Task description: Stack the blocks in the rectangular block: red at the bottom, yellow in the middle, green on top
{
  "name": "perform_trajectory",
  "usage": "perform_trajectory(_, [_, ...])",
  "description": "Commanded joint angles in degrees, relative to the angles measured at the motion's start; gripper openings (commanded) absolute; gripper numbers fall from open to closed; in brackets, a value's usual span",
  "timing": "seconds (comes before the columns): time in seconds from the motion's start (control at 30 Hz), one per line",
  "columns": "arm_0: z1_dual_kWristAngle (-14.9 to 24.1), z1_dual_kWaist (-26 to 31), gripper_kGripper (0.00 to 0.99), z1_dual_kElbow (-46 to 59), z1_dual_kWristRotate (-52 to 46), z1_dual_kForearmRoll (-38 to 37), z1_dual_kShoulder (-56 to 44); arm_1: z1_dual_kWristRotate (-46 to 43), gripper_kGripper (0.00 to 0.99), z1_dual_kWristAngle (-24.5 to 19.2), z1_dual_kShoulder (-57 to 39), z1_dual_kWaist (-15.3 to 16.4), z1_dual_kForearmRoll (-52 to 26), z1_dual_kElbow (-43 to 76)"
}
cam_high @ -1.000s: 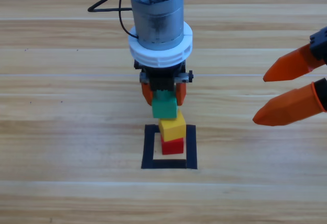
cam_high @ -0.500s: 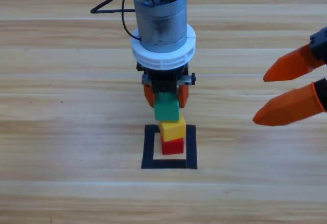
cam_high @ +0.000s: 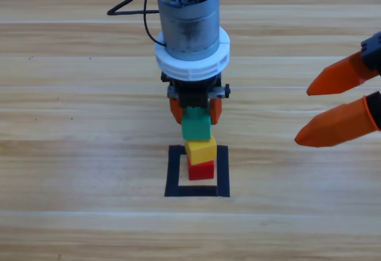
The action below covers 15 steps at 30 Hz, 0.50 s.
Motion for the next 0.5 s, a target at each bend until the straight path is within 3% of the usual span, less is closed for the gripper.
perform_trajectory(0.03, [-0.4, -1.8, 0.018, -0.4, 0.2, 0.5, 3.4, -0.1, 0.985, 0.2, -1.5, -1.5, 0.1, 2.1])
perform_trajectory(0.5, [-0.3, -2.0, 0.018, 0.6, 0.1, 0.5, 3.0, 0.0, 0.985, 0.2, -1.6, -1.5, 0.1, 2.2])
